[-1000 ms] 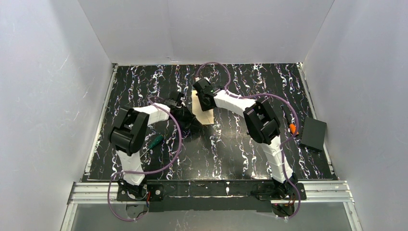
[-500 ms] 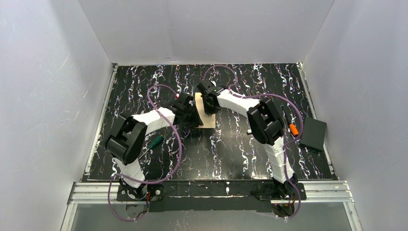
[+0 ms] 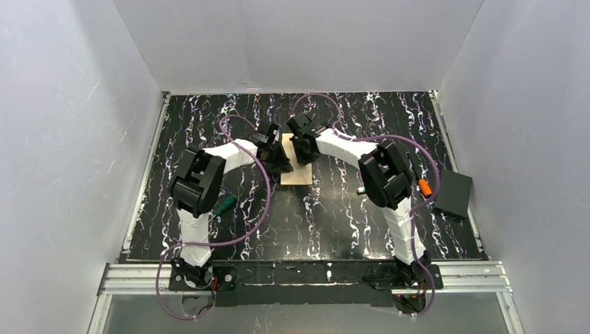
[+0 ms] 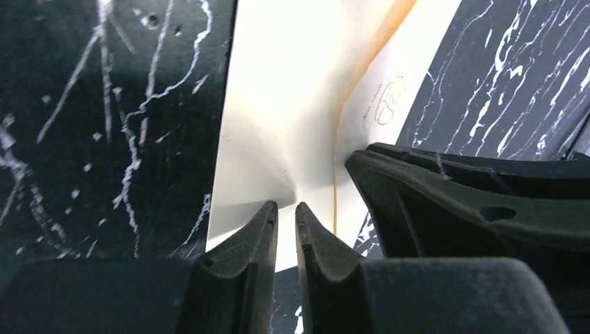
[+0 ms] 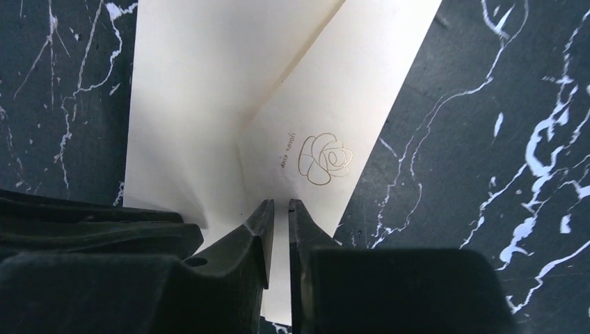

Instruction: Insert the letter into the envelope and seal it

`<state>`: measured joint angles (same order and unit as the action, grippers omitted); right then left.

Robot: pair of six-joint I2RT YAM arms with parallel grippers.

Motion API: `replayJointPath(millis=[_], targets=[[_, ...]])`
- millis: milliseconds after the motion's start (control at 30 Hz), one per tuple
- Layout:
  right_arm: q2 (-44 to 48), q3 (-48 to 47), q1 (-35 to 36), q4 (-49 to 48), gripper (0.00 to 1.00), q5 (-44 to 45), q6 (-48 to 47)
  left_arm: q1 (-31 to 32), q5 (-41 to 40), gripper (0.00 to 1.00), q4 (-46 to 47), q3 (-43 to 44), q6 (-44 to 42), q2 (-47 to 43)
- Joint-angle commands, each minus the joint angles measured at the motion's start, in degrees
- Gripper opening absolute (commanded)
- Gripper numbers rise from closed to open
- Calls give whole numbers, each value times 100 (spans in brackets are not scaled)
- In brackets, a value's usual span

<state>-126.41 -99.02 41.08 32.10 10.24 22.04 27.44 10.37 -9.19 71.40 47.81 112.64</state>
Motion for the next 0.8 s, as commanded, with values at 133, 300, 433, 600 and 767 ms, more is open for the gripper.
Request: replayJointPath(millis=[133, 300, 433, 600, 767], targets=[[-269, -127, 58, -246, 21, 299, -782, 24, 377, 10, -1356, 119, -237, 933], [-420, -372, 56, -394, 27, 173, -799, 24, 423, 8, -1570, -50, -251, 974], [-623, -609, 57, -474, 26, 19, -772, 24, 507, 7, -1576, -149, -250, 1023], [-786, -862, 58, -435, 24, -88, -769, -63, 620, 4, -1447, -343, -195, 1004], [-964, -1092, 65, -323, 24, -110, -914, -217, 960, 0, -1141, -547, -50, 1003]])
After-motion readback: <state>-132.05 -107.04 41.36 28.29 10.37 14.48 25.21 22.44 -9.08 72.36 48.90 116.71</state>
